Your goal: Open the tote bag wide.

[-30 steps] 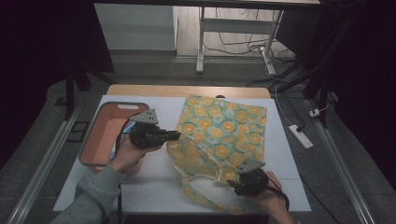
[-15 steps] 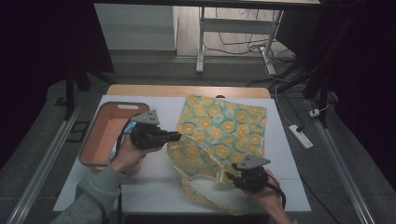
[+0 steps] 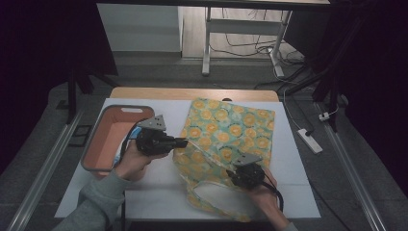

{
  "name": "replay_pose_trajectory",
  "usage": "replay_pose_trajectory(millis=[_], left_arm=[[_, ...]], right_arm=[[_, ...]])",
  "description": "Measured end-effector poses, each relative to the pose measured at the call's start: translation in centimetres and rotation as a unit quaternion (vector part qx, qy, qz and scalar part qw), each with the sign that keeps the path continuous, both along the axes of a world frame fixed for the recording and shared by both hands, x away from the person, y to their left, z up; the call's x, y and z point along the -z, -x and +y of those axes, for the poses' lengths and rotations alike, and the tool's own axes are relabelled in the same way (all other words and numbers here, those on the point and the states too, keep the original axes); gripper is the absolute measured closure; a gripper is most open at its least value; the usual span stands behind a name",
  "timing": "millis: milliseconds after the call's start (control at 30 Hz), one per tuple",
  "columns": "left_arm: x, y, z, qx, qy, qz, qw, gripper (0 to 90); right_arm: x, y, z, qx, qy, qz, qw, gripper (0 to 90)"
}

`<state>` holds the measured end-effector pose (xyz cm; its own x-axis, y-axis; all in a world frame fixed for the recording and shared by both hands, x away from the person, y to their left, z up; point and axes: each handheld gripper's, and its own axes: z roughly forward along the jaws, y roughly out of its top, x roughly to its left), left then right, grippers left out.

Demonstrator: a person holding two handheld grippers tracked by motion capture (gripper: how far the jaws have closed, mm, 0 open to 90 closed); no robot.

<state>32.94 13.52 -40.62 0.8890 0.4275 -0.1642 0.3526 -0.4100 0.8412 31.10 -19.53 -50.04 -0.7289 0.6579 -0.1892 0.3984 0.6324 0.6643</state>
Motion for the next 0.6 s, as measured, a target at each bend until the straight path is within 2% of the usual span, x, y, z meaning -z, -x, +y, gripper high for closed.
replay_pose_trajectory(millis=[67,100,133,233,333,400,467,500,533,600], left_arm=[[0.0,0.0,0.0,0.001,0.000,0.000,1.0000,88.6],[0.0,0.0,-0.1,0.002,-0.001,0.000,1.0000,88.6],[0.0,0.0,-0.1,0.000,-0.003,-0.001,1.0000,88.6],[-0.1,0.1,0.3,-0.007,0.001,-0.004,1.0000,88.6],[-0.3,0.1,1.0,-0.012,0.011,-0.004,0.9999,88.6],[-0.6,0.2,1.4,-0.017,0.016,-0.008,0.9997,88.5],[-1.0,0.3,1.8,-0.021,0.020,-0.014,0.9995,88.5],[-1.0,0.3,1.8,-0.021,0.020,-0.014,0.9995,88.6],[-1.3,0.3,1.9,-0.024,0.025,-0.019,0.9992,88.5],[-1.3,0.2,1.7,-0.030,0.024,-0.021,0.9991,88.5]], right_arm=[[0.0,-0.1,-0.3,-0.006,-0.003,0.004,1.0000,79.3],[0.0,-0.1,-0.3,-0.006,-0.003,0.004,1.0000,79.3],[-0.1,-0.1,-0.5,-0.011,-0.009,0.003,0.9999,86.4],[-0.9,0.3,-0.7,-0.027,-0.017,0.005,0.9995,88.6],[-2.6,1.5,-0.7,-0.053,-0.046,0.006,0.9975,89.1],[-4.2,2.6,-0.6,-0.078,-0.074,0.006,0.9942,89.3],[-6.0,3.8,-0.5,-0.110,-0.103,0.003,0.9885,89.3],[-6.0,3.8,-0.5,-0.110,-0.103,0.003,0.9885,89.3],[-7.6,4.7,-0.4,-0.134,-0.117,-0.017,0.9839,89.3],[-9.1,5.0,-0.5,-0.137,-0.126,-0.037,0.9818,89.3]])
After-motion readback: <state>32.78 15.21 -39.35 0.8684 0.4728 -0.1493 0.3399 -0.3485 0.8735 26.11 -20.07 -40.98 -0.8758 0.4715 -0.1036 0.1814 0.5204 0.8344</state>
